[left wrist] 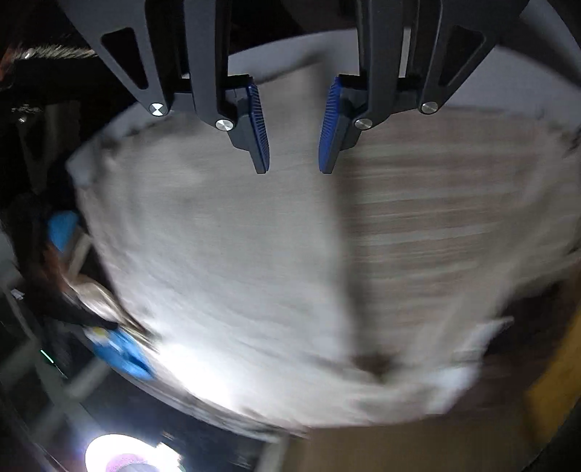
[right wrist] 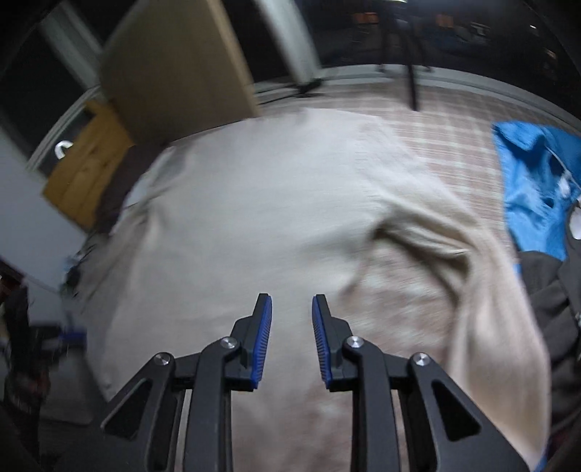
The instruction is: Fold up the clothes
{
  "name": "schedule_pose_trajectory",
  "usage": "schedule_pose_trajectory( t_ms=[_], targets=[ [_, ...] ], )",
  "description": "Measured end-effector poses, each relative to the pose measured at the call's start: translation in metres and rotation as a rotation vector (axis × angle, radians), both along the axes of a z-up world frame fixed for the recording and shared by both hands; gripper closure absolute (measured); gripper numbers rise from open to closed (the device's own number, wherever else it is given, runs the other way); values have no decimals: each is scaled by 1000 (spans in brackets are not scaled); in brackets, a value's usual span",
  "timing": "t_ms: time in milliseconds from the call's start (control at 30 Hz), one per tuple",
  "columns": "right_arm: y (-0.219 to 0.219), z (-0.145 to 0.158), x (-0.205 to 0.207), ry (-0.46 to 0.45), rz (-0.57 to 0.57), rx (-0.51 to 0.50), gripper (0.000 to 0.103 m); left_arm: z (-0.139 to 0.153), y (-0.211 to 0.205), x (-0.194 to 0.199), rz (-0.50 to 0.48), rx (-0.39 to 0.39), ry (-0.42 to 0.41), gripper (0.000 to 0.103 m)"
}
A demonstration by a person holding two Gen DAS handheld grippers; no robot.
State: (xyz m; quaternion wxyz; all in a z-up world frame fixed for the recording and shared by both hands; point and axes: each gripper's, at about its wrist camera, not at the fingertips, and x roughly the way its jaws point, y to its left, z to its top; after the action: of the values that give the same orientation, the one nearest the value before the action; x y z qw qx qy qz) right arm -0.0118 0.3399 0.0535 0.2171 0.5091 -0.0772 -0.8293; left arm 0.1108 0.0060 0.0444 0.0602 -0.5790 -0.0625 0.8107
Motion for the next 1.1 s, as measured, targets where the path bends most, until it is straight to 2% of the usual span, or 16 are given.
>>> schedule_pose_trajectory(
  t_ms=[100, 200, 267, 400, 500, 567, 667, 700, 733, 767, 900, 967, 1033, 1100],
  targets=[
    [-41, 5, 9, 21, 83, -17, 78, 1, -74, -2, 98, -48, -13, 75],
    [-94, 12, 13, 61, 153, 19, 77, -5, -126, -29, 82, -58, -4, 75],
    [-125, 13, 15, 57, 167, 19, 77, -13, -157, -55, 51, -53, -2, 73],
    [-177, 13, 15, 53, 170, 32, 77, -36, -165, -117, -48, -57, -3, 70],
    [-216, 7, -4, 50, 153, 50, 77, -48, -161, -142, -113, -41, -21, 69],
    [-237, 3, -17, 64, 144, 75, 77, -59, -158, -153, -154, -48, -43, 69],
    [-262, -6, -39, 65, 138, 96, 76, -59, -150, -154, -226, -43, -12, 70],
    [-269, -9, -46, 64, 137, 100, 74, -59, -148, -153, -240, -50, -1, 81],
    [-277, -14, -54, 66, 138, 106, 73, -58, -148, -152, -244, -45, 0, 95],
    [-286, -18, -61, 73, 140, 120, 71, -58, -148, -152, -246, -39, 0, 99],
    [-312, -40, -90, 89, 165, 144, 70, -51, -157, -150, -240, -23, 7, 99],
    [-319, -55, -100, 58, 185, 185, 71, -46, -167, -150, -229, -21, 14, 100],
    [-320, -66, -103, 36, 208, 249, 84, -41, -177, -150, -217, -18, 22, 99],
    [-315, -64, -105, 20, 217, 244, 86, -35, -186, -150, -206, -16, 29, 99]
  ],
)
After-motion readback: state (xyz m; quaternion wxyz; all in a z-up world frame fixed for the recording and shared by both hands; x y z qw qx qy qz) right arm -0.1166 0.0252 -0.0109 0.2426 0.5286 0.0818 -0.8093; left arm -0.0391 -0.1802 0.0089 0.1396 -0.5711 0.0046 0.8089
